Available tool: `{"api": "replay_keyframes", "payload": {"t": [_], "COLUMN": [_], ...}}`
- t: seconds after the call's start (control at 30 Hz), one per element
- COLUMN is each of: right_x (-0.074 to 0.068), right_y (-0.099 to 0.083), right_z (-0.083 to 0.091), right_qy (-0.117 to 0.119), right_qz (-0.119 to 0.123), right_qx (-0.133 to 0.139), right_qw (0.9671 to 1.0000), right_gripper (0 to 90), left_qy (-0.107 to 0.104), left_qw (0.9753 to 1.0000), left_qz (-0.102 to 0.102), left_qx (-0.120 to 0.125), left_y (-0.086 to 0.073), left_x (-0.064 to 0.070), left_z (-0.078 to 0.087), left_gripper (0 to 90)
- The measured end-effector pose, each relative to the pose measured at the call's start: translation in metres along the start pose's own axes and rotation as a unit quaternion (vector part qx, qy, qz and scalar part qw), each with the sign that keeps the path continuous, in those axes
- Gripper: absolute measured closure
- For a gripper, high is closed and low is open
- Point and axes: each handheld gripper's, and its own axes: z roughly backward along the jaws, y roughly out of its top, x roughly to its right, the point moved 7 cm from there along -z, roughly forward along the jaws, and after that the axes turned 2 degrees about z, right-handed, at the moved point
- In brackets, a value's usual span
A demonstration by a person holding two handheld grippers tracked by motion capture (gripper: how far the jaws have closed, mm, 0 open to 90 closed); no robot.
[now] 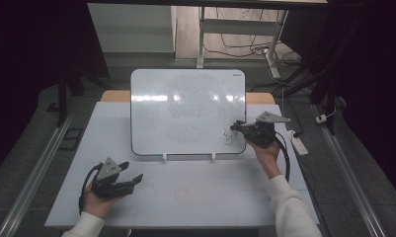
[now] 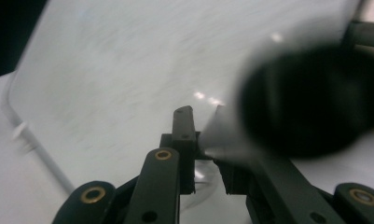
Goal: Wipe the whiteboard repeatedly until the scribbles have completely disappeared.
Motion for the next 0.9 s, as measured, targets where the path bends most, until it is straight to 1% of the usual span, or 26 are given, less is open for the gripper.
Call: {"api": "replay_keyframes", "payload": {"t": [0.07, 0.1, 0.13, 0.17, 0.23, 0.27, 0.3, 0.33, 0.37, 0.4, 0.43, 0.47, 0.5, 0.57, 0.63, 0.7, 0.73, 0.77, 0.8, 0.83, 0.87, 0.9], "right_x": [0.013, 0.016, 0.015, 0.011, -0.003, -0.007, -0.006, -0.003, 0.004, 0.009, 0.011, 0.009, 0.005, -0.007, -0.008, 0.005, 0.009, 0.009, 0.006, 0.0, -0.008, -0.017], "right_y": [0.003, 0.002, 0.0, -0.003, -0.012, -0.013, -0.013, -0.011, -0.008, -0.007, -0.008, -0.01, -0.013, -0.02, -0.02, -0.015, -0.015, -0.015, -0.019, -0.022, -0.027, -0.033], "right_z": [0.008, 0.011, 0.012, 0.012, 0.007, 0.006, 0.007, 0.008, 0.011, 0.014, 0.015, 0.015, 0.014, 0.01, 0.01, 0.016, 0.019, 0.019, 0.02, 0.018, 0.015, 0.011], "right_qy": [-0.033, -0.035, -0.03, -0.023, 0.002, 0.006, 0.003, -0.007, -0.021, -0.028, -0.024, -0.02, -0.009, 0.019, 0.02, -0.01, -0.018, -0.018, -0.008, 0.004, 0.018, 0.038], "right_qz": [-0.017, -0.026, -0.029, -0.026, -0.01, 0.002, 0.009, 0.005, -0.007, -0.021, -0.032, -0.032, -0.026, -0.007, -0.003, -0.019, -0.026, -0.026, -0.026, -0.021, -0.018, -0.01], "right_qx": [0.014, 0.016, 0.014, 0.006, -0.016, -0.022, -0.025, -0.019, -0.009, -0.002, 0.002, -0.001, -0.013, -0.039, -0.042, -0.023, -0.018, -0.018, -0.027, -0.037, -0.048, -0.062], "right_qw": [0.9992, 0.9989, 0.999, 0.9994, 0.9998, 0.9997, 0.9996, 0.9998, 0.9997, 0.9994, 0.9992, 0.9993, 0.9995, 0.9991, 0.9989, 0.9995, 0.9993, 0.9993, 0.9993, 0.9991, 0.9985, 0.9973], "right_gripper": [77.6, 77.6, 77.6, 77.6, 77.6, 77.6, 77.6, 77.6, 77.6, 77.7, 77.6, 77.6, 77.7, 77.6, 77.6, 77.6, 77.6, 77.6, 77.7, 77.6, 77.7, 77.6], "left_qy": [-0.001, -0.001, -0.001, -0.001, -0.001, -0.001, -0.001, -0.001, -0.001, -0.001, -0.002, -0.002, -0.002, -0.002, -0.001, -0.002, -0.002, -0.002, -0.002, -0.002, -0.002, -0.002], "left_qw": [1.0, 1.0, 1.0, 1.0, 1.0, 1.0, 1.0, 1.0, 1.0, 1.0, 1.0, 1.0, 1.0, 1.0, 1.0, 1.0, 1.0, 1.0, 1.0, 1.0, 1.0, 1.0], "left_qz": [-0.001, -0.001, 0.0, 0.0, 0.001, 0.001, 0.0, -0.001, -0.001, -0.001, -0.002, -0.002, -0.002, -0.001, -0.001, -0.002, -0.003, -0.003, -0.002, -0.002, -0.002, -0.002], "left_qx": [0.0, 0.0, 0.0, 0.0, 0.0, 0.0, 0.001, 0.001, 0.001, 0.001, 0.001, 0.001, 0.001, 0.001, 0.001, 0.001, 0.001, 0.001, 0.001, 0.002, 0.001, 0.001], "left_y": [0.0, 0.0, 0.0, 0.0, 0.001, 0.001, 0.001, 0.001, 0.0, 0.0, 0.001, 0.001, 0.001, 0.001, 0.001, 0.001, 0.001, 0.001, 0.001, 0.001, 0.001, 0.001], "left_x": [0.001, 0.001, 0.0, 0.0, -0.001, -0.001, 0.0, 0.0, 0.001, 0.001, 0.001, 0.001, 0.001, 0.0, 0.0, 0.001, 0.001, 0.001, 0.001, 0.001, 0.001, 0.001], "left_z": [0.0, 0.0, 0.0, 0.0, 0.0, 0.0, 0.0, 0.0, 0.0, 0.0, 0.0, 0.0, 0.0, 0.0, 0.0, 0.0, 0.0, 0.0, 0.0, 0.0, 0.0, 0.0], "left_gripper": [31.8, 31.8, 31.8, 31.8, 31.8, 31.8, 31.8, 31.8, 31.8, 31.8, 31.8, 31.8, 31.8, 31.8, 31.8, 31.8, 31.8, 31.8, 31.8, 31.8, 31.8, 31.8]}}
